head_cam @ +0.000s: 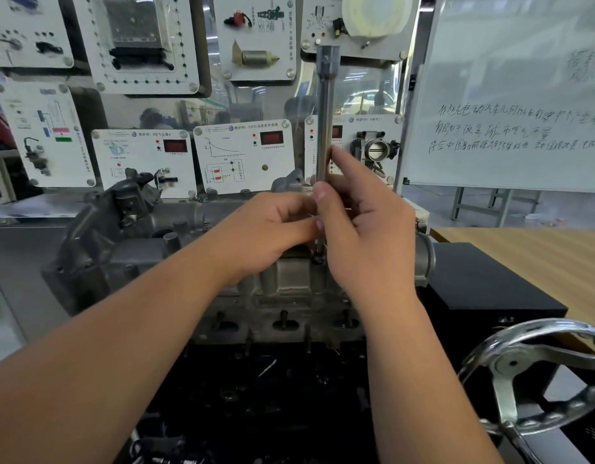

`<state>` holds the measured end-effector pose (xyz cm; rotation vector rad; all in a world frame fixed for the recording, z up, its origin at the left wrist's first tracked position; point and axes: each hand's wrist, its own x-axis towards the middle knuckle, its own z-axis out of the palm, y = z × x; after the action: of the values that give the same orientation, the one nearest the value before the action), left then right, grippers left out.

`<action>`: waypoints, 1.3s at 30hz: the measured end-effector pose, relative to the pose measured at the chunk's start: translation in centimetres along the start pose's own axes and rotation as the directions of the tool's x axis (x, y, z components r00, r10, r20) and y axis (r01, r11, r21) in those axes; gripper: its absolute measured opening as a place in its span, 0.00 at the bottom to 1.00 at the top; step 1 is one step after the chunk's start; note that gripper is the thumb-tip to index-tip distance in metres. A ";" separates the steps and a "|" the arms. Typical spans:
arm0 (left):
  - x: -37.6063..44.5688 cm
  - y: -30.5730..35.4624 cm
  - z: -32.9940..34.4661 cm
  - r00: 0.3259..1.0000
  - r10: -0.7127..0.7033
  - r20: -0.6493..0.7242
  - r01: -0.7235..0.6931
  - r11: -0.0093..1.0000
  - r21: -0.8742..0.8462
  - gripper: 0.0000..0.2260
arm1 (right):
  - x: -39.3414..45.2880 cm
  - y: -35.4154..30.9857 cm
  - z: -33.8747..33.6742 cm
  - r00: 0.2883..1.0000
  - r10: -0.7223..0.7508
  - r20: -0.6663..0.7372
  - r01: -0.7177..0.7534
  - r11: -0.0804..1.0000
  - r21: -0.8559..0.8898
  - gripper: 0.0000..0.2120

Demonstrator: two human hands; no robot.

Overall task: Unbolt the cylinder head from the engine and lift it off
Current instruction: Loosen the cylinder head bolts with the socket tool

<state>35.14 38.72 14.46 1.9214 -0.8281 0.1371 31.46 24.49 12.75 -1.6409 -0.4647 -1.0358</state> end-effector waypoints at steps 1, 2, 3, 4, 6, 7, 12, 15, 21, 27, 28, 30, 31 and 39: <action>0.0 0.0 0.0 1.000 0.007 -0.001 -0.007 1.000 0.011 0.06 | 0.0 0.0 -0.1 1.000 -0.002 0.006 0.002 1.000 0.007 0.22; 0.0 0.0 0.1 1.000 0.017 0.001 -0.017 0.999 0.030 0.06 | 0.0 0.0 -0.1 1.000 -0.008 -0.001 0.008 1.000 0.011 0.23; 0.0 0.0 0.1 1.000 0.029 0.009 -0.030 0.999 0.045 0.06 | 0.0 0.1 -0.1 1.000 -0.016 -0.015 0.017 1.000 0.012 0.23; 0.0 0.0 0.2 0.999 0.046 0.020 -0.047 0.998 0.052 0.07 | 0.1 0.1 -0.1 0.999 -0.027 -0.032 0.027 1.000 0.011 0.24; -0.1 0.0 0.3 0.998 0.068 0.008 -0.068 0.996 0.051 0.10 | 0.1 0.1 0.1 0.996 -0.054 -0.070 0.055 0.998 0.005 0.23; 0.0 -0.2 0.3 0.998 0.067 -0.012 -0.067 0.997 0.048 0.10 | 0.0 0.2 0.3 0.994 -0.068 -0.089 0.069 0.998 0.002 0.22; 0.0 -0.3 0.2 0.999 0.031 -0.026 -0.031 0.999 0.007 0.07 | -0.1 0.5 0.4 0.992 -0.089 -0.092 0.087 0.996 -0.023 0.20; -0.1 -0.2 0.0 1.000 0.006 0.004 -0.006 1.000 -0.003 0.10 | 0.0 0.7 -0.1 0.995 -0.075 -0.061 0.074 0.997 -0.014 0.21; 0.2 -0.2 0.5 0.997 0.080 0.022 -0.081 0.996 0.041 0.08 | -0.1 0.6 0.2 0.999 -0.029 -0.032 0.029 1.000 -0.013 0.25; -0.1 -0.1 0.2 0.999 0.041 0.015 -0.041 0.999 0.003 0.06 | -0.2 0.5 0.1 0.999 -0.046 0.007 0.047 0.997 -0.057 0.21; -0.1 0.0 0.1 0.999 0.034 0.017 -0.034 0.999 0.006 0.07 | -0.1 0.5 0.1 0.999 -0.040 0.015 0.040 0.998 -0.053 0.21; 0.0 0.0 0.1 1.000 0.027 0.011 -0.027 0.999 0.036 0.08 | -0.1 0.5 0.0 0.999 -0.027 0.020 0.028 0.999 -0.036 0.21; 0.1 -0.1 0.2 0.999 0.033 0.011 -0.033 0.998 0.052 0.09 | 0.0 0.5 0.0 1.000 -0.025 0.018 0.026 0.999 -0.032 0.21; 0.0 -0.3 0.2 0.996 0.091 -0.015 -0.090 0.995 0.031 0.07 | -0.2 0.6 0.4 0.996 -0.071 -0.046 0.069 0.997 -0.036 0.20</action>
<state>35.29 38.59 14.13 1.9091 -0.9072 0.2206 31.91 24.69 12.20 -1.6365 -0.4786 -1.1375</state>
